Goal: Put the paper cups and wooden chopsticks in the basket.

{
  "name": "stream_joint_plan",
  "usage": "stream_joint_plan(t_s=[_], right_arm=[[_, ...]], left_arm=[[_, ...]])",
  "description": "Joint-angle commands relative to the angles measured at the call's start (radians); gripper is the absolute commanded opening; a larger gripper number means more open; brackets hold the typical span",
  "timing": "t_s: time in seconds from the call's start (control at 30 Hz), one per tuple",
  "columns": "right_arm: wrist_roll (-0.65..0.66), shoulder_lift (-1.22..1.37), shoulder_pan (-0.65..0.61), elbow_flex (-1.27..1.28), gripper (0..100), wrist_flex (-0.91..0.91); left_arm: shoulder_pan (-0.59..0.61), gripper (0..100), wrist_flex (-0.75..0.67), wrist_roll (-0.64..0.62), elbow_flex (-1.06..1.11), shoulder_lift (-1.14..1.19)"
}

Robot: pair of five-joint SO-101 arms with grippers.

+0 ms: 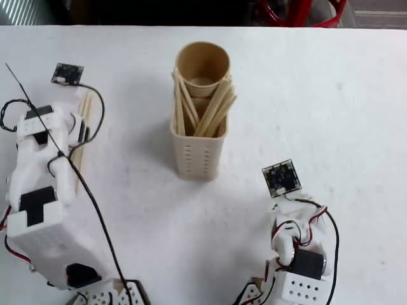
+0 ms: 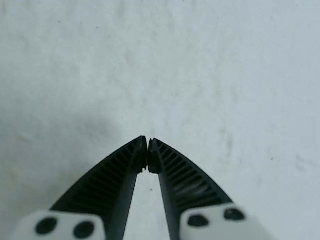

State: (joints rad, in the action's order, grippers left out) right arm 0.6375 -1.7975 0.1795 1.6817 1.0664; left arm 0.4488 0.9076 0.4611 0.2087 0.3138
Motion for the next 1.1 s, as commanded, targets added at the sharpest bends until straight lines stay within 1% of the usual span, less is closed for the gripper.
stream_joint_plan(t_s=[0.0,0.07,0.17,0.37,0.5,0.7,0.77,0.9,0.97,1.07], right_arm=[[0.0,-0.007,-0.004,0.009,1.8,-0.001],[0.0,-0.007,-0.004,0.009,1.8,-0.001],[0.0,-0.007,-0.004,0.009,1.8,-0.001],[0.0,-0.007,-0.004,0.009,1.8,-0.001],[0.0,-0.007,-0.004,0.009,1.8,-0.001],[0.0,-0.007,-0.004,0.009,1.8,-0.001],[0.0,-0.007,-0.004,0.009,1.8,-0.001],[0.0,-0.007,-0.004,0.009,1.8,-0.001],[0.0,-0.007,-0.004,0.009,1.8,-0.001],[0.0,-0.007,-0.004,0.009,1.8,-0.001]], left_arm=[[0.008,16,0.054,0.034,-0.063,-0.033],[0.008,17,0.098,0.035,-0.103,-0.001],[0.012,22,0.193,0.035,-0.203,0.059],[0.024,21,0.321,0.086,-0.413,0.213],[0.045,21,0.347,0.086,-0.523,0.315],[0.047,21,0.374,0.094,-0.569,0.377],[0.042,18,0.379,0.095,-0.565,0.378],[0.016,12,0.476,0.112,-0.568,0.383],[-0.01,12,0.546,0.153,-0.563,0.384],[-0.048,12,0.629,0.164,-0.565,0.38]])
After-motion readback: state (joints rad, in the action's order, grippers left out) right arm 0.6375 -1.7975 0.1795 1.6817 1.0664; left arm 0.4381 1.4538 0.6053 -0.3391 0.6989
